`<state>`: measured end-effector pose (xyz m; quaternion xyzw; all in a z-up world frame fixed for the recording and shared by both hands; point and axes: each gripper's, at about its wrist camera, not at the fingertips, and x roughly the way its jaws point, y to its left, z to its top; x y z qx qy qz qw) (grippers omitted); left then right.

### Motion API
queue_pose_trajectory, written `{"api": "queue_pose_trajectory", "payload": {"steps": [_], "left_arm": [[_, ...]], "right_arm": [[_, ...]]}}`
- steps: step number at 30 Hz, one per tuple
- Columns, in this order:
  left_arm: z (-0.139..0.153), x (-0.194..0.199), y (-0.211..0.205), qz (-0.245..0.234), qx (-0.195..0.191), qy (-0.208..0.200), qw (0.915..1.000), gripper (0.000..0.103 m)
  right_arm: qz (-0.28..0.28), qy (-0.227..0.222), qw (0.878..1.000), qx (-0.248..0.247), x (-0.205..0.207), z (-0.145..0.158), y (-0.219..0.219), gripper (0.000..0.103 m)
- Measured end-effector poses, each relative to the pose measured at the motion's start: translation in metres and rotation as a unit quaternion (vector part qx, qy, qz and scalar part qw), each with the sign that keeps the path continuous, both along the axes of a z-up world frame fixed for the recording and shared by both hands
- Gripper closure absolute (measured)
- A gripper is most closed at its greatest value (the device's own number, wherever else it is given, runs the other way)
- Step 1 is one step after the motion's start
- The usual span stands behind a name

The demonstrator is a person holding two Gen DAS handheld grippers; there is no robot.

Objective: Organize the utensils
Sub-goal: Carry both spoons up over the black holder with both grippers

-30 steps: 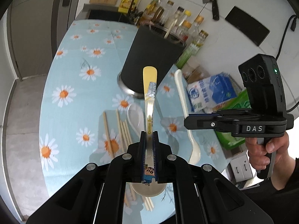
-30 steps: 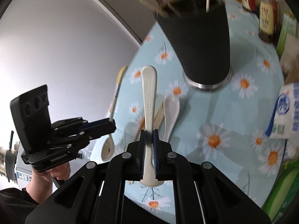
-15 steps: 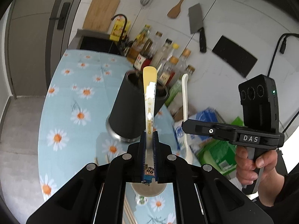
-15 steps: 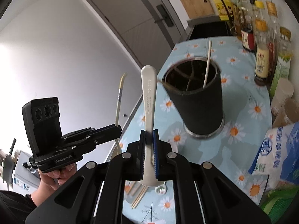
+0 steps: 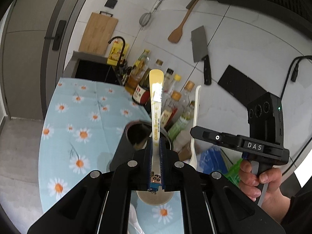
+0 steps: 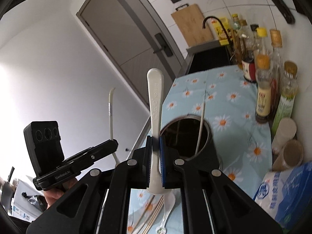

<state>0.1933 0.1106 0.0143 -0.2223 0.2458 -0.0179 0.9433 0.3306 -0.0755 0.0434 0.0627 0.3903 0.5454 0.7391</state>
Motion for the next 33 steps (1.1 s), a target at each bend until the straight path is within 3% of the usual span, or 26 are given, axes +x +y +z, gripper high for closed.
{"api": "queue_pose_trajectory", "payload": {"steps": [13, 25, 33], "left_arm": [[0.013, 0.050, 0.017, -0.005, 0.010, -0.039, 0.9992, 0.097], [-0.005, 0.082, 0.025, -0.022, 0.001, -0.055, 0.9982, 0.097], [-0.024, 0.095, 0.025, -0.035, 0.001, -0.040, 0.9986, 0.097]], "right_arm": [[-0.043, -0.027, 0.998, 0.031, 0.029, 0.012, 0.016, 0.094], [-0.068, -0.020, 0.997, 0.024, 0.046, -0.002, 0.027, 0.094], [-0.071, -0.013, 0.997, 0.006, 0.046, -0.016, 0.033, 0.094]]}}
